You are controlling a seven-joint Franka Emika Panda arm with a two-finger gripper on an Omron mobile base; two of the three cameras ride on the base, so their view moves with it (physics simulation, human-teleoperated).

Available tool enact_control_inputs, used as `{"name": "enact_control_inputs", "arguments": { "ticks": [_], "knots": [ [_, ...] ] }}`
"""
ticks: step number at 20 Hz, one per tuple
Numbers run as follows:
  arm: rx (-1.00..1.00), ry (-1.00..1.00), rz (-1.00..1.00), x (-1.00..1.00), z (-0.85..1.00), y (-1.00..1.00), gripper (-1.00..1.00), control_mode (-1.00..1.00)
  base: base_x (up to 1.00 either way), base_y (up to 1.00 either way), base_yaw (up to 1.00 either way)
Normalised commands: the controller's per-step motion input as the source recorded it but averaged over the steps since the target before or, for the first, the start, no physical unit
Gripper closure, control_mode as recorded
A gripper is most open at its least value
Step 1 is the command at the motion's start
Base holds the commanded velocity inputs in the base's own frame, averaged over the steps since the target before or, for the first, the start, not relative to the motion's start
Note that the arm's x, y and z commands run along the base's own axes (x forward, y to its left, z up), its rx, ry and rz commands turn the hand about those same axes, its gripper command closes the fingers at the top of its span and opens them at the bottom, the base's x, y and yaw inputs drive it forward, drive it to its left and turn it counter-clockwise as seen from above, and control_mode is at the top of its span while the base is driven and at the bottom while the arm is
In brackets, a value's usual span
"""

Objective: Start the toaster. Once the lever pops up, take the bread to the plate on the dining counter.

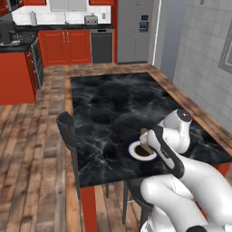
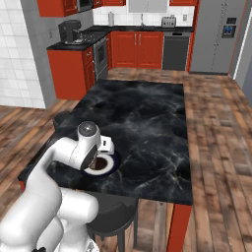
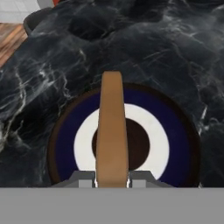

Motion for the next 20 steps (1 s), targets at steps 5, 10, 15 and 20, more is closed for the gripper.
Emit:
{"name": "enact_control_inputs", "arguments": {
  "ticks": [5, 10, 15, 20],
  "knots": [
    [0.00, 0.02, 0.00, 0.16, -0.05, 0.07, 1.00, -1.00, 0.00, 0.00, 0.00],
    [0.00, 0.01, 0.00, 0.11, -0.10, 0.05, 1.00, -1.00, 0.00, 0.00, 0.00],
    [0.00, 0.00, 0.00, 0.07, -0.11, 0.03, 1.00, -1.00, 0.00, 0.00, 0.00],
    [0.00, 0.00, 0.00, 0.03, -0.16, 0.01, 1.00, -1.00, 0.00, 0.00, 0.00]
  ]
}}
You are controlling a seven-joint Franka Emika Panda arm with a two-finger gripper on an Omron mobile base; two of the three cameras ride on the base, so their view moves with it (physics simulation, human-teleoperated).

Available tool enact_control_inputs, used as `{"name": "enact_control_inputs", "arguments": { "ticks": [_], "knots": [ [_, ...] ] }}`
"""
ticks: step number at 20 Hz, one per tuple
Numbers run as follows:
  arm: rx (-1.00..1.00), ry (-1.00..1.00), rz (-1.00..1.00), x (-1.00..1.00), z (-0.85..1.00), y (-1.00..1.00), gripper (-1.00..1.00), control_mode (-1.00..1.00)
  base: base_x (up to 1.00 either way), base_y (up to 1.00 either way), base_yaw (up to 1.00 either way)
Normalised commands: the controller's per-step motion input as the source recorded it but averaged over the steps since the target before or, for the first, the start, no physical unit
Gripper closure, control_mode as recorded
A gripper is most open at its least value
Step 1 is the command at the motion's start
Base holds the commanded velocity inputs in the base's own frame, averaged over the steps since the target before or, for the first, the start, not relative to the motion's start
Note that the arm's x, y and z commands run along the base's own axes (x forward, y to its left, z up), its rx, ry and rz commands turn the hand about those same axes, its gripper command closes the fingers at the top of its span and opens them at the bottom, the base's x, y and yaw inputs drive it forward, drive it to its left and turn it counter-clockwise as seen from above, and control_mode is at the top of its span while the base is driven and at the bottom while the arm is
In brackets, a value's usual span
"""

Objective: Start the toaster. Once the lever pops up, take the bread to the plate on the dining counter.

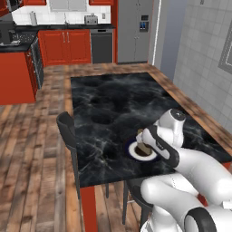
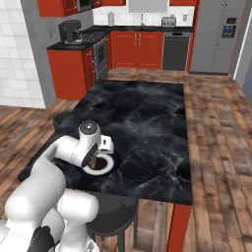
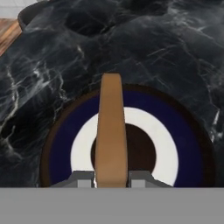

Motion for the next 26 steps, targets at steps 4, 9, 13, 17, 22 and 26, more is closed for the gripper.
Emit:
{"name": "enact_control_inputs", "arguments": {
  "ticks": [4, 9, 13, 17, 22, 26],
  "knots": [
    [0.00, 0.00, 0.00, 0.03, -0.14, 0.00, 1.00, -1.00, 0.00, 0.00, 0.00],
    [0.00, 0.00, 0.00, 0.02, -0.11, 0.00, 1.00, -1.00, 0.00, 0.00, 0.00],
    [0.00, 0.00, 0.00, 0.00, -0.01, 0.02, 1.00, -1.00, 0.00, 0.00, 0.00],
    [0.00, 0.00, 0.00, 0.00, 0.00, 0.03, 1.00, -1.00, 0.00, 0.00, 0.00],
    [0.00, 0.00, 0.00, 0.00, 0.00, 0.03, 1.00, -1.00, 0.00, 0.00, 0.00],
    [0.00, 0.00, 0.00, 0.00, -0.06, 0.00, 1.00, -1.00, 0.00, 0.00, 0.00]
  ]
}}
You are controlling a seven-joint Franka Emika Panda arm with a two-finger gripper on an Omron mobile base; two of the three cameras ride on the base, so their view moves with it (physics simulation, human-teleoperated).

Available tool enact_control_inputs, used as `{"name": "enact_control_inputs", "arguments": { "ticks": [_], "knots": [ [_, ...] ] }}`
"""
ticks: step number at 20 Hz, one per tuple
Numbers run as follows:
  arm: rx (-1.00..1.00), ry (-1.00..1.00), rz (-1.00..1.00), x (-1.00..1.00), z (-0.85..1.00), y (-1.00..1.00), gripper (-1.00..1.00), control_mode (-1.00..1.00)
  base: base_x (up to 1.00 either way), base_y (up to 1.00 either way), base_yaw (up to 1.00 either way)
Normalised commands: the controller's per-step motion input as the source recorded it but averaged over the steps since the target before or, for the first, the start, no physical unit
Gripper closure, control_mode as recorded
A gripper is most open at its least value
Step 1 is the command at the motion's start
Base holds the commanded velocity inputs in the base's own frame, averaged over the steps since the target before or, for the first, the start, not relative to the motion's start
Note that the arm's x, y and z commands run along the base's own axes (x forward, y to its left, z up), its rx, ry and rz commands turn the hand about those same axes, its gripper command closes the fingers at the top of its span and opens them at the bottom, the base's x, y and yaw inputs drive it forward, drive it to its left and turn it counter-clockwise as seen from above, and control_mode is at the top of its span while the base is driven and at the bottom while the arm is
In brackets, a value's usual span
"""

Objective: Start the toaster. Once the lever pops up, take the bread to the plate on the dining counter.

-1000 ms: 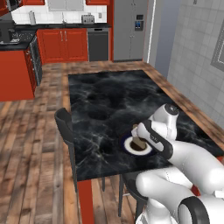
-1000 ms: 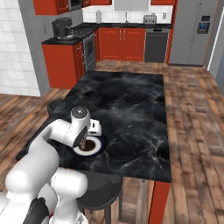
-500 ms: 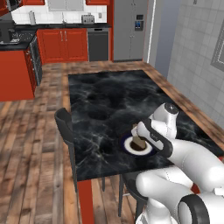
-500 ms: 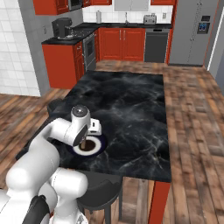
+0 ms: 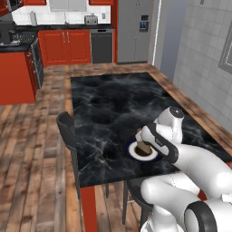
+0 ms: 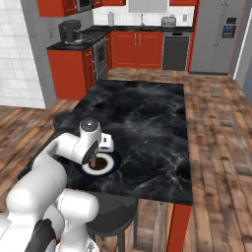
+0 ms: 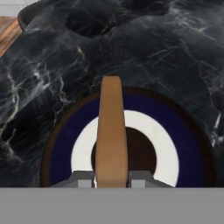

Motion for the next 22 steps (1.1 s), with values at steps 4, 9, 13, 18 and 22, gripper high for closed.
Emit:
{"name": "enact_control_inputs", "arguments": {
  "ticks": [4, 9, 13, 18, 22],
  "knots": [
    [0.00, -0.01, 0.00, 0.00, -0.03, 0.00, 1.00, -1.00, 0.00, 0.00, 0.00],
    [0.00, -0.04, 0.00, 0.00, -0.04, 0.00, 1.00, -1.00, 0.00, 0.00, 0.00],
    [0.00, -0.05, 0.00, 0.00, -0.07, 0.00, 1.00, -1.00, 0.00, 0.00, 0.00],
    [0.00, -0.02, 0.00, 0.00, -0.02, 0.00, 1.00, -1.00, 0.00, 0.00, 0.00],
    [0.00, 0.00, 0.00, 0.00, 0.00, 0.00, 1.00, -1.00, 0.00, 0.00, 0.00]
  ]
}}
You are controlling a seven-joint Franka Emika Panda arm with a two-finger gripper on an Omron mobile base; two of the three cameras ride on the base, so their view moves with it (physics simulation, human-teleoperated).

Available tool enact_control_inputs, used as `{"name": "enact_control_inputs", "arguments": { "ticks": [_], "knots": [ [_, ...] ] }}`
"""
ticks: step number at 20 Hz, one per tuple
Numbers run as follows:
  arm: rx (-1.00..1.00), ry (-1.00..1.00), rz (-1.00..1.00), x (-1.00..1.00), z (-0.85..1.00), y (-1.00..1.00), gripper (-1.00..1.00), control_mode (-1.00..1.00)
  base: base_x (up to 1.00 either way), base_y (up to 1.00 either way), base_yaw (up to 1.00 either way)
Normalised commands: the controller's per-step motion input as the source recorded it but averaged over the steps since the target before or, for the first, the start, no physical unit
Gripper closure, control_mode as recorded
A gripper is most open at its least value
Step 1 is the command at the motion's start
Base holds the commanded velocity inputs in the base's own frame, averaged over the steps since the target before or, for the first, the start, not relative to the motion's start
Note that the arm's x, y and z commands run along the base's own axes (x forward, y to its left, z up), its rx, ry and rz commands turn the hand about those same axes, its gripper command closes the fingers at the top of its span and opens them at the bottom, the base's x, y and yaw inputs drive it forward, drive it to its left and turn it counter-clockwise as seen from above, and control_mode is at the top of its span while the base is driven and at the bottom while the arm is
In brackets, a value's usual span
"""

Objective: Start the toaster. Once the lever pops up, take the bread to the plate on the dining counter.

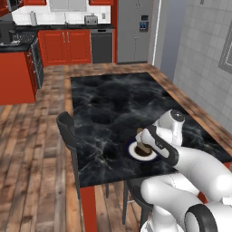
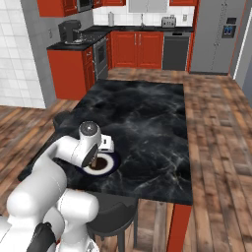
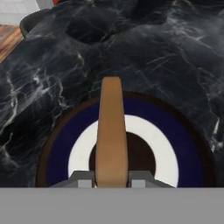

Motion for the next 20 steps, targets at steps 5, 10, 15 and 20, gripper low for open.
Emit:
{"name": "enact_control_inputs", "arguments": {
  "ticks": [5, 10, 15, 20],
  "knots": [
    [0.00, 0.00, 0.00, 0.00, 0.00, 0.00, -1.00, -1.00, 0.00, 0.00, 0.00],
    [0.00, 0.00, 0.00, 0.00, 0.00, 0.00, -1.00, -1.00, 0.00, 0.00, 0.00],
    [0.00, 0.00, 0.00, 0.00, 0.00, 0.00, -1.00, -1.00, 0.00, 0.00, 0.00],
    [0.00, 0.00, 0.00, 0.00, 0.00, 0.00, -1.00, -1.00, 0.00, 0.00, 0.00]
  ]
}}
